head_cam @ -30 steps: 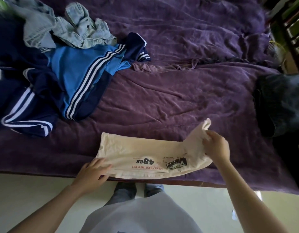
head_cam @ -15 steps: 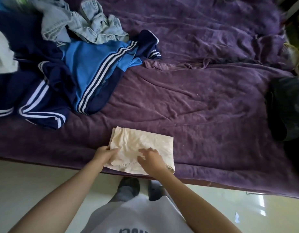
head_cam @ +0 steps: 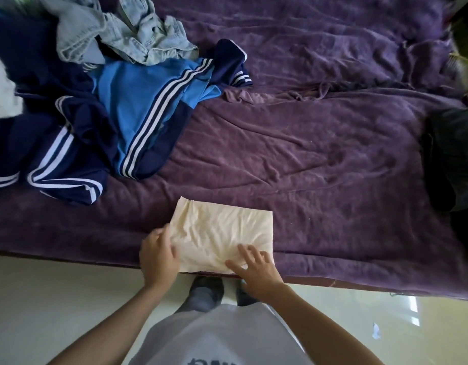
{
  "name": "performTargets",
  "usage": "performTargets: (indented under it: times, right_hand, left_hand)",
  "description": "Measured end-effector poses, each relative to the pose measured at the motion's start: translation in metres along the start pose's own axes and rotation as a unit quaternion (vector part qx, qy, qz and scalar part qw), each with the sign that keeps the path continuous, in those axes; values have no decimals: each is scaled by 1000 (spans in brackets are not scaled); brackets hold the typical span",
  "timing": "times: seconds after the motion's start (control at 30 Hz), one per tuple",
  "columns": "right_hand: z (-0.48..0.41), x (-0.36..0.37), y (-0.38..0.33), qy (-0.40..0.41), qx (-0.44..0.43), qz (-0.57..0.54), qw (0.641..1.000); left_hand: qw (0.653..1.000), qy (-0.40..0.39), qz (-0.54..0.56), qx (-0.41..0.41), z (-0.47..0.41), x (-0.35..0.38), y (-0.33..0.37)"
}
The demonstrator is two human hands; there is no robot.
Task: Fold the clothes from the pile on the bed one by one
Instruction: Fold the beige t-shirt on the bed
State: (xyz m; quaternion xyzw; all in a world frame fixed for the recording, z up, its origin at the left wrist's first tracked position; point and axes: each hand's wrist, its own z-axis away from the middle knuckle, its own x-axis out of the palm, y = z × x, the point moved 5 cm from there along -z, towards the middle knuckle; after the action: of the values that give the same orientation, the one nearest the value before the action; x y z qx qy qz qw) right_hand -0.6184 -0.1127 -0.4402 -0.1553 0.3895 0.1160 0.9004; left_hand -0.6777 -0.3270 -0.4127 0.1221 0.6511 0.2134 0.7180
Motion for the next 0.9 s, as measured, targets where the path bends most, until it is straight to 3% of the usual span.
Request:
performTargets:
  times: [0.07,0.1,0.13,0.17,0.23,0.33,0.5,0.67,0.77,0.9]
  right_hand:
    - [-1,4,3,2,9,22,1000]
    - [-2,5,5,3,18,27,999]
    - [-4,7,6,4,28,30,999]
    - [-6,9,6,8,38,30,999]
    - [-10,13,9,24,57,30,998]
    - [-14,9,16,48,84,23,995]
    - [-17,-9,34,53,105,-77,990]
    - [-17,-41,45,69,92,-39,993]
    - [0,-90,47,193,62,14,979]
    - [44,-150,79,279,89,57,955]
  left_hand:
    - [959,-13,-106,263,21,14,28]
    - [923,-74,-173,336,29,24,34]
    - [894,-155,-229,353,30,35,34]
    - [878,-241,-261,320,28,42,28]
    - [869,-298,-288,269,21,47,21]
    - [888,-258,-267,272,8,42,23]
    - [904,-292,-244,193,-5,53,1]
    - [910,-283,-220,208,-21,46,10]
    - [917,-248,-220,224,-40,27,32]
    - [914,-180,-196,305,-78,2,103]
